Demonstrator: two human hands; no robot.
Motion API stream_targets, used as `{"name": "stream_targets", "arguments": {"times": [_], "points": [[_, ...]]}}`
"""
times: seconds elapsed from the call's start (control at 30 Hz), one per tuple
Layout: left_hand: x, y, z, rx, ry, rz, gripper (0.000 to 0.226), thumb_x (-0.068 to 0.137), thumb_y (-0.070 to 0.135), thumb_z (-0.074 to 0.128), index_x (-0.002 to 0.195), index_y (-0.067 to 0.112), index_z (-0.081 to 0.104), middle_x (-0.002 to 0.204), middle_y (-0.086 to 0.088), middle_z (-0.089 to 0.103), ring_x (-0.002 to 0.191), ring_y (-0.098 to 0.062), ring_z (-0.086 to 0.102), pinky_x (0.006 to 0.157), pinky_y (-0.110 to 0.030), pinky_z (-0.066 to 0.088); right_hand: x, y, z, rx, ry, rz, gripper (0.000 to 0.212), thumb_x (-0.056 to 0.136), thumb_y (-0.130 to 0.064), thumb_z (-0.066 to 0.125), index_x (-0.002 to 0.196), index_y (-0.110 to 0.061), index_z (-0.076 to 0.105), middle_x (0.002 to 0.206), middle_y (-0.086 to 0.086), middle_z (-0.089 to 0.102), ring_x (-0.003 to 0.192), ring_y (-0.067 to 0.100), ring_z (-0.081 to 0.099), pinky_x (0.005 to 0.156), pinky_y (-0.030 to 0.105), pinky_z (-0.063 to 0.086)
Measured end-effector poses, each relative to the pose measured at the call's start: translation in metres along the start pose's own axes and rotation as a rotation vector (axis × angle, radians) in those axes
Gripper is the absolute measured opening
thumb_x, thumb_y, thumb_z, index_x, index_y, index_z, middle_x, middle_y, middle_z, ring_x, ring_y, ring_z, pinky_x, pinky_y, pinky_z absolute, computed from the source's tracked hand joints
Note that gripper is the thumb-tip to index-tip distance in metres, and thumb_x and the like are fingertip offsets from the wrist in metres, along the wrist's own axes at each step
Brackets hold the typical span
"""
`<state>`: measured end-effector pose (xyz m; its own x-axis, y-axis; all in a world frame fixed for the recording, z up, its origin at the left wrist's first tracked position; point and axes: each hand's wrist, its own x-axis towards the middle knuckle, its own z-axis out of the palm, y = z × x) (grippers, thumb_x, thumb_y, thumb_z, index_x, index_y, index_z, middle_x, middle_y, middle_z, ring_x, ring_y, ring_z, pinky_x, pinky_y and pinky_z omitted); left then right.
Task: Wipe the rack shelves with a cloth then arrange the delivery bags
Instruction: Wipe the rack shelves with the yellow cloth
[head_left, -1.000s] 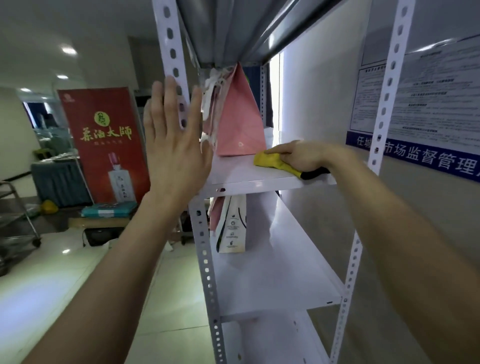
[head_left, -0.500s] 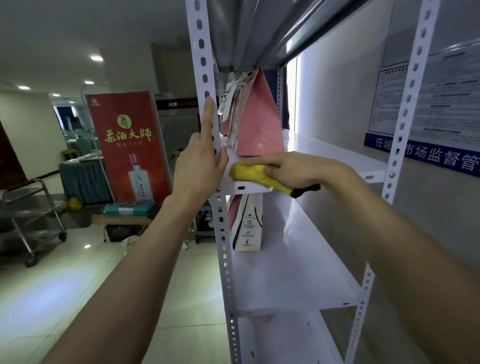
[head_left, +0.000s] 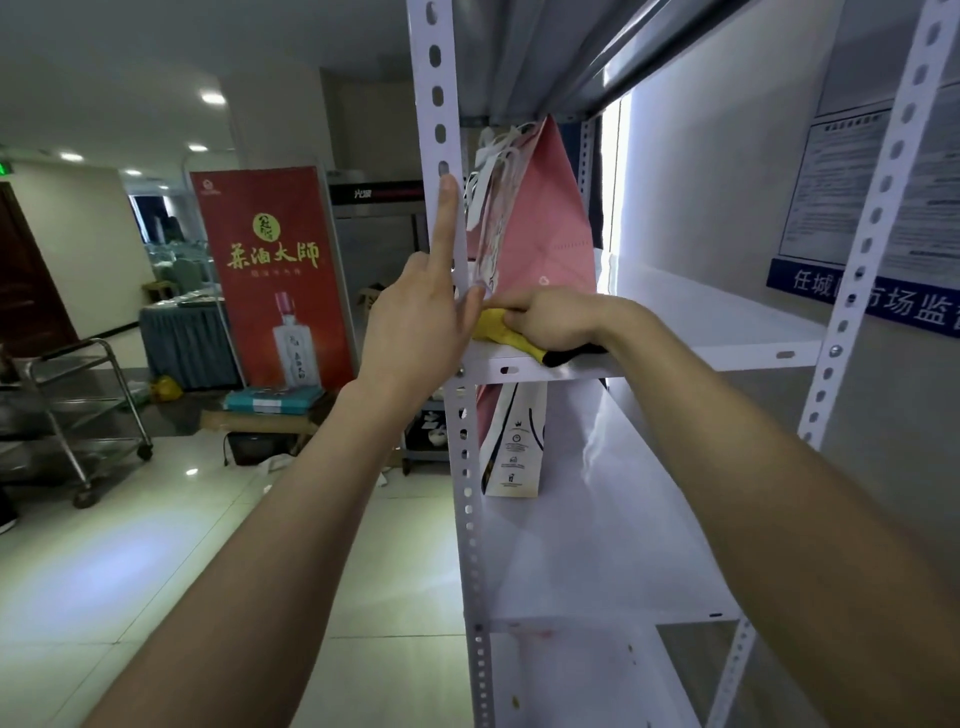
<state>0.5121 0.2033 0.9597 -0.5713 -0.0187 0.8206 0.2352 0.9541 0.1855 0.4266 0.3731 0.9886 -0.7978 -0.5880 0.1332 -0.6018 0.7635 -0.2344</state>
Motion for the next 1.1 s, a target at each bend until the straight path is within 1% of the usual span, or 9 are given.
{"name": "stream_targets", "arguments": {"times": [0.13,0.3,0.43,0.6,0.67,0.77,0.9,0.97,1.1], "points": [[-0.003,-0.009,0.004,-0.05,0.02,0.037,0.093,0.108,0.046,0.056,0.17,0.035,-0.013,0.098,-0.006,0.057,0.071,-0.017,0.057,0.064,-0.041,0.056,-0.04,0.015,0.01,0.05,0.104,-0.057,0.051,0.109,-0.038,0.039,0.156,-0.057,0.032,0.163,-0.007,0.044,0.142,0.022,0.045,0.101,0.028,0.034],[-0.049,-0.027,0.029,-0.155,0.042,0.047,0.075,0.113,0.051,0.044,0.17,0.042,-0.003,0.118,-0.002,0.053,0.078,-0.017,0.058,0.068,-0.045,0.058,-0.083,0.03,0.041,-0.092,0.425,-0.113,0.052,0.109,-0.034,0.042,0.159,-0.045,0.036,0.157,-0.01,0.048,0.141,0.021,0.045,0.112,0.043,0.036],[-0.113,-0.048,0.055,-0.298,0.041,-0.143,0.078,0.11,0.059,0.045,0.168,0.049,-0.007,0.157,-0.002,0.047,0.113,-0.026,0.069,0.086,-0.047,0.06,-0.1,0.043,0.08,-0.337,0.775,-0.004,0.047,0.108,-0.027,0.047,0.155,-0.032,0.046,0.15,0.0,0.054,0.128,0.029,0.053,0.105,0.049,0.039],[-0.192,-0.071,0.09,-0.387,-0.098,-0.295,0.082,0.107,0.065,0.046,0.168,0.047,-0.005,0.166,-0.001,0.042,0.134,-0.02,0.059,0.097,-0.043,0.056,-0.139,0.075,0.145,-0.391,1.0,0.126,0.051,0.105,-0.014,0.052,0.155,-0.021,0.046,0.148,0.016,0.049,0.114,0.039,0.051,0.093,0.052,0.044],[-0.225,-0.08,0.107,-0.405,-0.161,-0.344,0.082,0.105,0.067,0.048,0.168,0.045,0.0,0.162,0.005,0.045,0.131,-0.013,0.058,0.097,-0.039,0.053,-0.173,0.091,0.195,-0.272,0.967,0.122,0.048,0.107,-0.016,0.049,0.155,-0.015,0.047,0.141,0.019,0.053,0.109,0.043,0.053,0.093,0.055,0.046],[-0.282,-0.09,0.134,-0.442,-0.283,-0.46,0.084,0.098,0.076,0.052,0.165,0.05,0.008,0.137,0.012,0.056,0.115,-0.008,0.062,0.088,-0.043,0.057,-0.233,0.1,0.286,-0.14,0.84,0.182,0.045,0.108,-0.02,0.05,0.152,-0.012,0.053,0.136,0.018,0.057,0.112,0.043,0.057,0.097,0.054,0.048],[-0.364,-0.101,0.169,-0.445,-0.529,-0.587,0.094,0.089,0.087,0.054,0.164,0.044,0.017,0.137,0.015,0.055,0.119,-0.009,0.061,0.094,-0.047,0.057,-0.3,0.097,0.394,0.023,0.543,0.351,0.048,0.107,-0.027,0.049,0.154,-0.017,0.051,0.148,0.012,0.055,0.12,0.04,0.059,0.097,0.05,0.052],[-0.398,-0.106,0.185,-0.432,-0.635,-0.618,0.094,0.092,0.079,0.059,0.165,0.033,0.024,0.142,0.007,0.056,0.126,-0.014,0.06,0.1,-0.046,0.055,-0.321,0.096,0.428,0.096,0.412,0.383,0.048,0.107,-0.025,0.051,0.155,-0.016,0.05,0.148,0.011,0.056,0.12,0.038,0.061,0.095,0.051,0.053],[-0.444,-0.111,0.209,-0.418,-0.793,-0.671,0.085,0.098,0.058,0.068,0.164,0.017,0.033,0.15,-0.007,0.055,0.132,-0.02,0.059,0.106,-0.042,0.051,-0.345,0.096,0.466,0.2,0.238,0.422,0.05,0.105,-0.013,0.057,0.154,-0.012,0.05,0.15,0.011,0.057,0.128,0.037,0.058,0.105,0.054,0.047]]}}
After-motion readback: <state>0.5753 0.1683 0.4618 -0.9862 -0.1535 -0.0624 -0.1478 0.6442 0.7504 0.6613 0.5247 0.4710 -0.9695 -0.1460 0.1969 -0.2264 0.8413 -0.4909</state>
